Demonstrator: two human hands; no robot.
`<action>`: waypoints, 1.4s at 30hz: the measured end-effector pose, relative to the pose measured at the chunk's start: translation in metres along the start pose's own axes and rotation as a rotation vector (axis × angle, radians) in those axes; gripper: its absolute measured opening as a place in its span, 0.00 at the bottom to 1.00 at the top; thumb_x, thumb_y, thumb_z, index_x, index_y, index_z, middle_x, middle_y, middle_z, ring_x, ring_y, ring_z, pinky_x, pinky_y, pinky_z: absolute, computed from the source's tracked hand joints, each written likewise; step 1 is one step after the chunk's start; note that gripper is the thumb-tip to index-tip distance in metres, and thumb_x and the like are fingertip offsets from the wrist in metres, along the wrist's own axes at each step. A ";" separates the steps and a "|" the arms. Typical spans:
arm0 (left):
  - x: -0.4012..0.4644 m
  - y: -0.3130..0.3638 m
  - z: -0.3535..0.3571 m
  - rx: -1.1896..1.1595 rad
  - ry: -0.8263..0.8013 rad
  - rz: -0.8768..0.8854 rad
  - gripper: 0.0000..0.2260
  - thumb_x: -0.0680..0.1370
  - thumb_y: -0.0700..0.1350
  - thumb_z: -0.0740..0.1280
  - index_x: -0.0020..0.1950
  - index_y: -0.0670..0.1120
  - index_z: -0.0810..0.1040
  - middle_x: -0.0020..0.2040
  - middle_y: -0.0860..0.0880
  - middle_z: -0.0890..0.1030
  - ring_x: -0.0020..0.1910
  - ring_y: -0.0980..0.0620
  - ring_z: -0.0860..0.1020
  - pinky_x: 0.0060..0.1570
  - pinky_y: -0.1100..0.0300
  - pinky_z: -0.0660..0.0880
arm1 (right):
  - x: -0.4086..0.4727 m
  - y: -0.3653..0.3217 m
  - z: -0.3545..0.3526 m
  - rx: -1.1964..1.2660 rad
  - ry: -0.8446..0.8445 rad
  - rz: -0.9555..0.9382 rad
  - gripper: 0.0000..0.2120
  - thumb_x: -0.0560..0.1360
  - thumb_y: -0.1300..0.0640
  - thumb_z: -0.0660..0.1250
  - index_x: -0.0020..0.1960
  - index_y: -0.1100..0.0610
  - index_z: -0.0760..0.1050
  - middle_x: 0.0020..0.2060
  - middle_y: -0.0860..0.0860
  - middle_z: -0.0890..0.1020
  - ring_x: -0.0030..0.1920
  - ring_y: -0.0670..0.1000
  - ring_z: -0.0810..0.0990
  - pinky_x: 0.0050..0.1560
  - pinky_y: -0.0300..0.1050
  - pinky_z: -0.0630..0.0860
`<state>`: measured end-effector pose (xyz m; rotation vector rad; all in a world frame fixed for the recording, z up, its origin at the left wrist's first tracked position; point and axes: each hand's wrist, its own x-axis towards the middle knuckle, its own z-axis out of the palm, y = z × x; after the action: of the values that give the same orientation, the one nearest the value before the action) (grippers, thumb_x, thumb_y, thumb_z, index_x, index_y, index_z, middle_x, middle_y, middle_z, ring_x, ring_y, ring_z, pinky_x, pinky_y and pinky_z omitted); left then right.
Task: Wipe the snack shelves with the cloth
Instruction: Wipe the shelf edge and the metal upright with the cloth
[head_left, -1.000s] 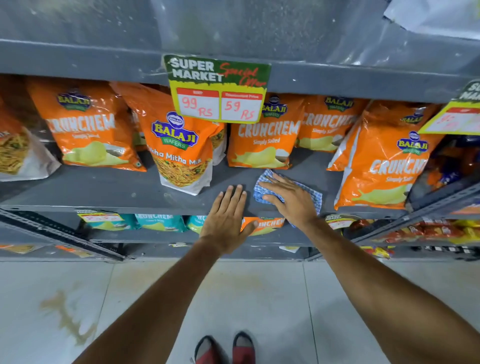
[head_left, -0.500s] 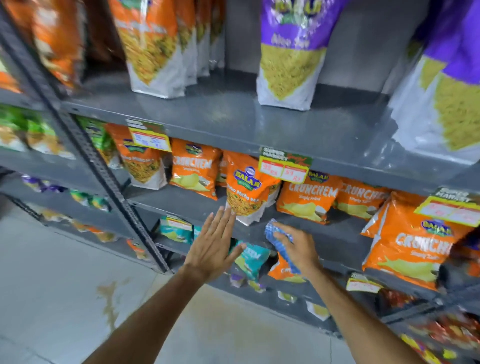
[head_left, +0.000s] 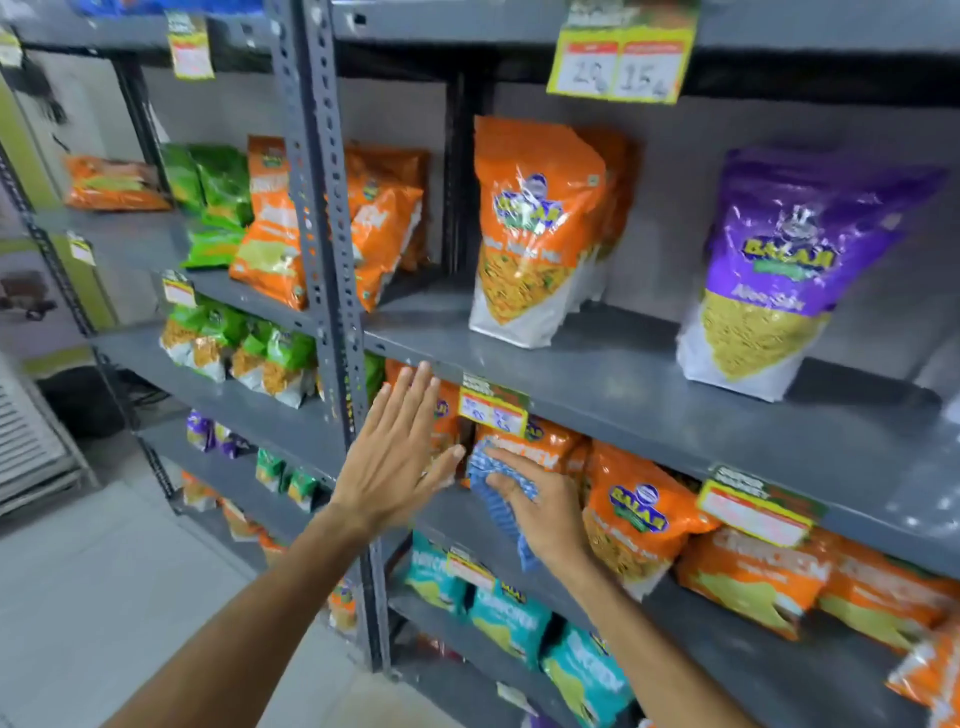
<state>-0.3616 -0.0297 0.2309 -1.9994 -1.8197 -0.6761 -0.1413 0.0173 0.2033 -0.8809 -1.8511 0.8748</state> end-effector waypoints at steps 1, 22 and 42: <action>0.009 -0.018 -0.007 0.003 0.025 0.000 0.39 0.85 0.66 0.51 0.85 0.41 0.49 0.86 0.43 0.46 0.86 0.46 0.44 0.83 0.45 0.47 | 0.014 -0.014 0.015 0.016 0.011 -0.016 0.14 0.76 0.55 0.73 0.61 0.47 0.83 0.56 0.32 0.82 0.61 0.35 0.80 0.65 0.33 0.73; 0.222 -0.208 -0.019 -0.067 0.560 0.249 0.33 0.87 0.54 0.59 0.85 0.39 0.49 0.84 0.37 0.51 0.85 0.36 0.49 0.82 0.37 0.51 | 0.375 -0.084 0.115 -0.307 0.468 0.153 0.17 0.80 0.48 0.65 0.66 0.51 0.79 0.58 0.52 0.84 0.58 0.53 0.81 0.52 0.38 0.70; 0.234 -0.216 0.005 -0.097 0.724 0.322 0.34 0.84 0.48 0.61 0.85 0.42 0.48 0.83 0.39 0.51 0.85 0.42 0.45 0.83 0.42 0.47 | 0.439 0.008 0.125 -0.842 0.109 0.506 0.13 0.76 0.45 0.62 0.55 0.48 0.79 0.52 0.53 0.85 0.53 0.60 0.83 0.53 0.55 0.82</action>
<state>-0.5617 0.1901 0.3459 -1.7141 -1.0360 -1.1966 -0.4106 0.3634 0.3295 -1.9309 -1.9288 0.2724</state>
